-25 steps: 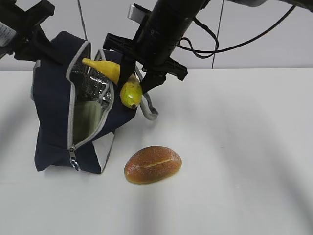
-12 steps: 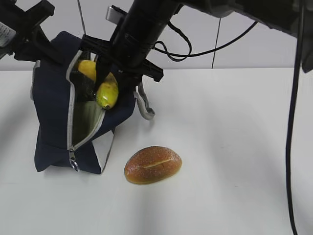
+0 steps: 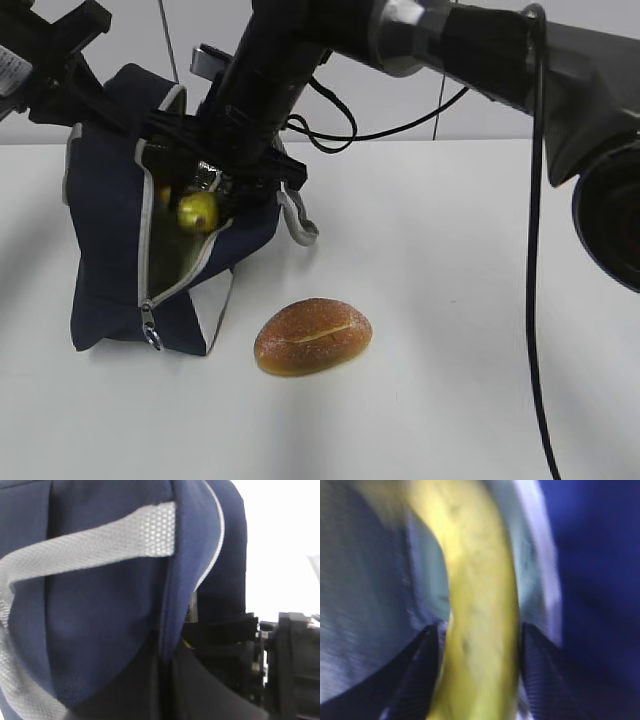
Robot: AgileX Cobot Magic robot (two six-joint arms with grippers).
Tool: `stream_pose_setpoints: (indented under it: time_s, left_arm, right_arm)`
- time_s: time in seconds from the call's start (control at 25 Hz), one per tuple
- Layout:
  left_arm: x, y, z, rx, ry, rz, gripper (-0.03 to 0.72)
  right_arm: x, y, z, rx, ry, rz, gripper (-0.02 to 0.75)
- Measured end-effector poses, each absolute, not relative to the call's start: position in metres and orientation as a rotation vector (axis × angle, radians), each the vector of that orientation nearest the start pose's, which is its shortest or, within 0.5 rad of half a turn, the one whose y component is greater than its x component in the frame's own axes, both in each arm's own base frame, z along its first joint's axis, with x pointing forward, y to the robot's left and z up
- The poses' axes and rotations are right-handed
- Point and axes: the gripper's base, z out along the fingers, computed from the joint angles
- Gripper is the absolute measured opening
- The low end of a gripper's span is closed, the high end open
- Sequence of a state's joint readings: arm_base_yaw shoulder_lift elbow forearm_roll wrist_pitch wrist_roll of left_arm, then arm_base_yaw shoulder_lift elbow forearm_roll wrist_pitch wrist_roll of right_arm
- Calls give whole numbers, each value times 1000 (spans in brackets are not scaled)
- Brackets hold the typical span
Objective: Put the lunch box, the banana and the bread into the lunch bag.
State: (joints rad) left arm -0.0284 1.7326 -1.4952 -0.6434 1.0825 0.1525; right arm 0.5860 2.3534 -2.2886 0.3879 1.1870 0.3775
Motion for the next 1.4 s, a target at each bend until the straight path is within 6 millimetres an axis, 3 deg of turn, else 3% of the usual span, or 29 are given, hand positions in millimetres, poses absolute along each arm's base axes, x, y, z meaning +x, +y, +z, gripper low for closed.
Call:
stream_pose_setpoints:
  time_s: [0.24, 0.56, 0.72, 0.96, 1.4]
  left_arm:
    - [366, -59, 310, -38, 2661, -817, -3]
    - [366, -59, 310, -36, 2661, -816, -3]
    - [366, -59, 310, -36, 2661, -816, -3]
    - [366, -58, 310, -34, 2662, -815, -3]
    - [366, -58, 309, -33, 2664, -813, -3]
  right_arm:
    - [411, 317, 251, -269, 2770, 883, 427]
    - [410, 312, 255, -392, 2775, 783, 428]
    - [412, 305, 274, -494, 2712, 652, 428]
    - [410, 300, 308, -595, 2584, 611, 428]
    - [376, 272, 358, -706, 2511, 511, 427]
